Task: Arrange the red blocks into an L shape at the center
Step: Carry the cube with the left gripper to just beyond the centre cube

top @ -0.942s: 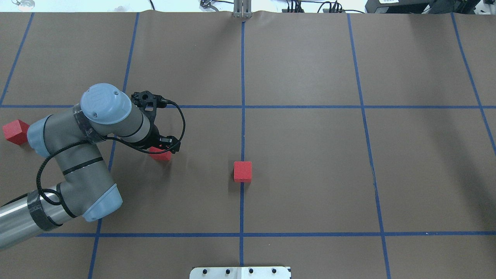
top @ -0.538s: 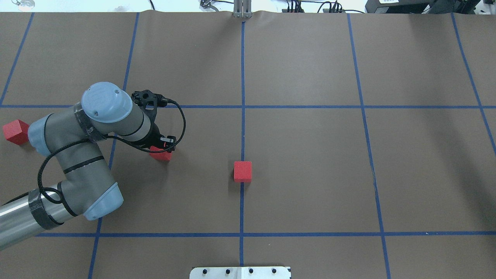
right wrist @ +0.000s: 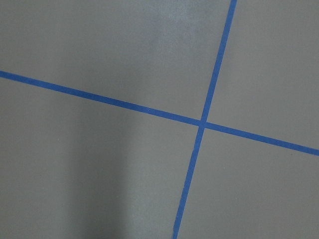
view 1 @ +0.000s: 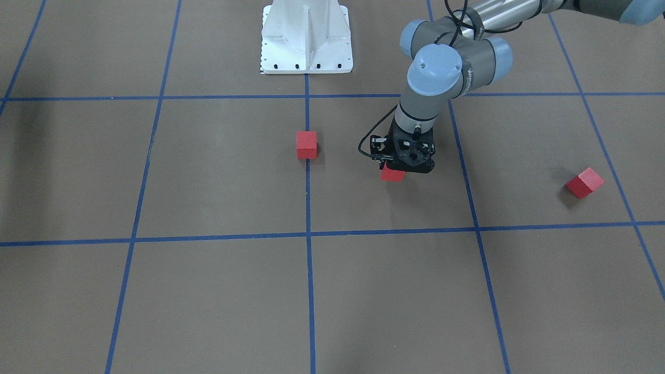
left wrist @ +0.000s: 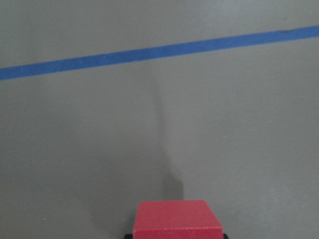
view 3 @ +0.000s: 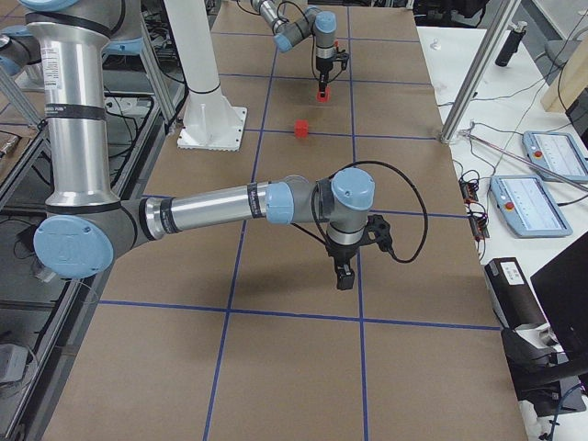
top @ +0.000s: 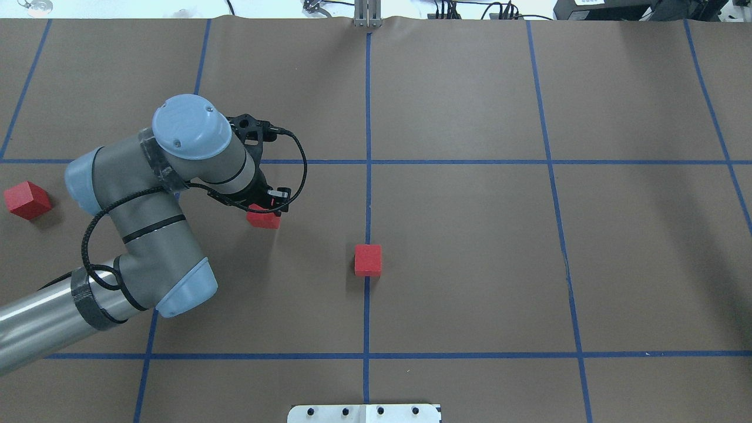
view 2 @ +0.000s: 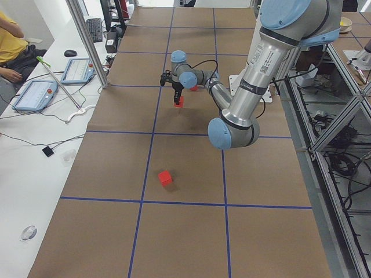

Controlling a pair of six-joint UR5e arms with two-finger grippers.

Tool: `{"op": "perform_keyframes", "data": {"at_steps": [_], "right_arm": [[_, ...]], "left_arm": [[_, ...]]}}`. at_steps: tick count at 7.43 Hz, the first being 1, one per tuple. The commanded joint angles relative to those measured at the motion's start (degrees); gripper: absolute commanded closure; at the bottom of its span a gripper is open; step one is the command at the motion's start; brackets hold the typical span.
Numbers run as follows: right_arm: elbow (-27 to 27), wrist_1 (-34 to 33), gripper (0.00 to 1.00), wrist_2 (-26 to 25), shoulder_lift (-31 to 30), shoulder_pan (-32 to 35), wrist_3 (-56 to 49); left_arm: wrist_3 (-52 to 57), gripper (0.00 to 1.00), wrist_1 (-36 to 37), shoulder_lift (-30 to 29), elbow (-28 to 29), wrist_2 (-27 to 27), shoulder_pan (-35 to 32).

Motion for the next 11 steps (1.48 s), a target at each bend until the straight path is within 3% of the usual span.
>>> {"op": "perform_keyframes", "data": {"at_steps": [1,4,6,11], "right_arm": [[-0.31,0.0,0.01,-0.11,-2.01,0.0,-0.01],[-0.23,0.0,0.0,-0.2,-1.93,0.0,0.61],[-0.14,0.0,0.0,-0.2,-1.84,0.0,0.78],[-0.05,0.0,0.0,-0.11,-1.41,0.0,0.78]], "left_arm": [[-3.37,0.94,2.83,-7.2,3.48,0.06,0.39],[-10.15,0.94,2.49,-18.11,13.86,0.41,3.99],[-10.96,0.94,2.05,-18.57,15.02,4.78,6.88],[-12.97,0.93,2.05,-18.93,15.38,5.25,9.27]]}}
